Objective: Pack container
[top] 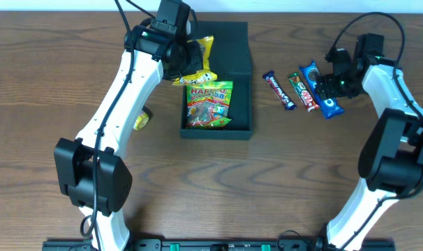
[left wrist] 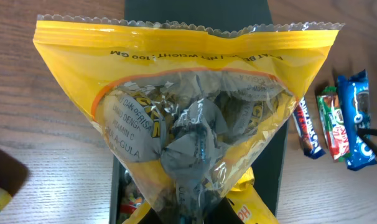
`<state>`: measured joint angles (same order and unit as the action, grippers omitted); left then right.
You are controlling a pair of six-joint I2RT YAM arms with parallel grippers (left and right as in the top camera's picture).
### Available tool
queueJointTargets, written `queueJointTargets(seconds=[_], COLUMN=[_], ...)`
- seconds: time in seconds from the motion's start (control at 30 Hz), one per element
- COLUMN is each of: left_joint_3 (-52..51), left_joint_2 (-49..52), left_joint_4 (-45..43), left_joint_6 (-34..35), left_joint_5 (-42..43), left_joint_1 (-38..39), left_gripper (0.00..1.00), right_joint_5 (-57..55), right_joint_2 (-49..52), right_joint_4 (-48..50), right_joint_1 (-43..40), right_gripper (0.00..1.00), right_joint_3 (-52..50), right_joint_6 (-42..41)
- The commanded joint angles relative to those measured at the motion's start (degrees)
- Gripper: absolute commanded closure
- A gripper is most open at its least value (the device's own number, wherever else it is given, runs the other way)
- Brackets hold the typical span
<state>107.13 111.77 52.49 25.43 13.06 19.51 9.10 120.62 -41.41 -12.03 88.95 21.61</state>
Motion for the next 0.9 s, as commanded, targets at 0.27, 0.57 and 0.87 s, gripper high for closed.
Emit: queueJointTargets(seconds=[0.27, 0.57, 0.87], left_joint_3=[0.1, 0.0, 0.0], left_joint_2=[2.9, 5.3, 7.8], left_joint_4=[-0.5, -1.1, -1.3], left_joint_6=[2.7, 3.4, 3.3], left_joint_5=[-1.1, -0.6, 0.1], left_joint_1=[-0.2, 0.6, 2.5], left_gripper=[0.94, 0.94, 0.94], right_joint_5=[0.2, 0.2, 0.2], right_joint_2=[3.2, 4.7, 4.5], right_joint_4=[2.7, 2.7, 1.8], right_joint_1=[0.4, 0.5, 0.5], right_gripper=[0.36, 0.51, 0.75], right_joint_3=[1.0, 1.0, 2.3], right_joint_6=[1.4, 1.2, -3.1])
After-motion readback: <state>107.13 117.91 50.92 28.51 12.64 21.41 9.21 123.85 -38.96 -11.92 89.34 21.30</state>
